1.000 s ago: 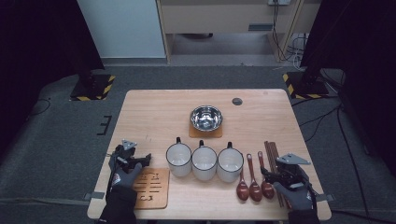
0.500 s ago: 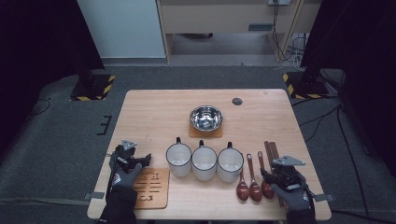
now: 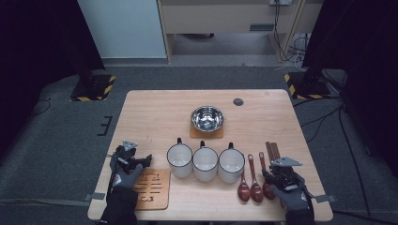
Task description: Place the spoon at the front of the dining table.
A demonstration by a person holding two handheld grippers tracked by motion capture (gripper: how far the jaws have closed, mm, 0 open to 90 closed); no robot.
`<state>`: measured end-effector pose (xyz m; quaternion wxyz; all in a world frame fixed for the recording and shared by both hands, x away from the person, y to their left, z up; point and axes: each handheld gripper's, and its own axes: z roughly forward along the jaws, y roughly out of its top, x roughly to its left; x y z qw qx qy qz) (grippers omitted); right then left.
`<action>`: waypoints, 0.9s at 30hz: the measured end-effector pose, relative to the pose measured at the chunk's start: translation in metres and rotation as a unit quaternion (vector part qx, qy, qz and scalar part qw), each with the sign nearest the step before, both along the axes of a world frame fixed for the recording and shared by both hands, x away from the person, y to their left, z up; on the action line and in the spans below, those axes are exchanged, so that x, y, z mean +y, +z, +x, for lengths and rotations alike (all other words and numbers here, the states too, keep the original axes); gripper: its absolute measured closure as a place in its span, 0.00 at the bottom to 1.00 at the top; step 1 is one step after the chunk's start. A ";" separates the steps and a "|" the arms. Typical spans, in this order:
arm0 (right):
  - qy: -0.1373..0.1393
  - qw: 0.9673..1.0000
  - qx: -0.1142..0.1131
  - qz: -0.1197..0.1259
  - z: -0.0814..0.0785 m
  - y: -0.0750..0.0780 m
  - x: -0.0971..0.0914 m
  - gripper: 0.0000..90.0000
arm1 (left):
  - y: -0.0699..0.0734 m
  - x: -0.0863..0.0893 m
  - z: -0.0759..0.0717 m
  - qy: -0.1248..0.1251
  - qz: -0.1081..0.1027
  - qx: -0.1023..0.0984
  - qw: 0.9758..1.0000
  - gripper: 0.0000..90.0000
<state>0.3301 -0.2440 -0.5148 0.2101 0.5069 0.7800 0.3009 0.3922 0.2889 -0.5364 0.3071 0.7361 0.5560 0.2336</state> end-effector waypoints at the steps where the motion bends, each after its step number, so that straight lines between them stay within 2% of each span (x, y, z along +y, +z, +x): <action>1: -0.001 1.000 0.002 0.000 0.000 0.000 0.000 0.71 | 0.000 0.000 0.000 0.000 0.000 0.000 1.000 0.07; 19: 0.002 1.000 0.012 -0.007 0.003 -0.005 0.004 0.80 | 0.000 0.000 0.000 0.000 0.000 0.000 1.000 0.07; 27: 0.004 1.000 0.009 -0.007 0.004 -0.006 0.005 0.84 | 0.000 0.000 0.000 0.000 0.000 0.000 1.000 0.07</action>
